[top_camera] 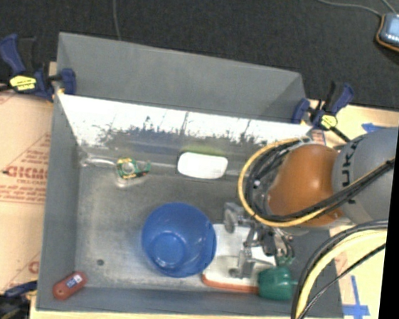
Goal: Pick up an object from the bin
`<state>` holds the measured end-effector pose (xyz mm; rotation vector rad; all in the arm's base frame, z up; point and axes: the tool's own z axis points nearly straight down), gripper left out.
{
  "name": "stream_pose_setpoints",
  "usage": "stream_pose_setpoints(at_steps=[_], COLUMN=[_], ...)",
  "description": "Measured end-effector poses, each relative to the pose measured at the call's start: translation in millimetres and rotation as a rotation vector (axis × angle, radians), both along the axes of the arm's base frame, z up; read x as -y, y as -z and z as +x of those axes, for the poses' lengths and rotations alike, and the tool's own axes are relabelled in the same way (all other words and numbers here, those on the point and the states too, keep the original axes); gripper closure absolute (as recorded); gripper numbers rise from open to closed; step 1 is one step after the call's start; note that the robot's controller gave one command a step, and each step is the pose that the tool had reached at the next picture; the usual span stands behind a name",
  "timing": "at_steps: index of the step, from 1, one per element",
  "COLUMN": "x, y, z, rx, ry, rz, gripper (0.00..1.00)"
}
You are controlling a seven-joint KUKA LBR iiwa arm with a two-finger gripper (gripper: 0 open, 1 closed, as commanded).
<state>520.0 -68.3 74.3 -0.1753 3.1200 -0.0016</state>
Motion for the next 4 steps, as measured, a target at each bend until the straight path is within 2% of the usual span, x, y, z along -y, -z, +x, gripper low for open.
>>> stream_pose_setpoints(at_steps=[1, 2, 3, 4], x=[4, 9, -2, 1], y=[-53, -27, 0, -3], z=[2.0, -9.7, 5.9, 1.4], rx=[-0.004, -0.001, 0.010, 0.023], ry=[0.029, 0.042, -0.008, -0.089], rz=[0.000, 0.002, -0.003, -0.004], gripper=[0.00, 0.00, 0.00, 1.00])
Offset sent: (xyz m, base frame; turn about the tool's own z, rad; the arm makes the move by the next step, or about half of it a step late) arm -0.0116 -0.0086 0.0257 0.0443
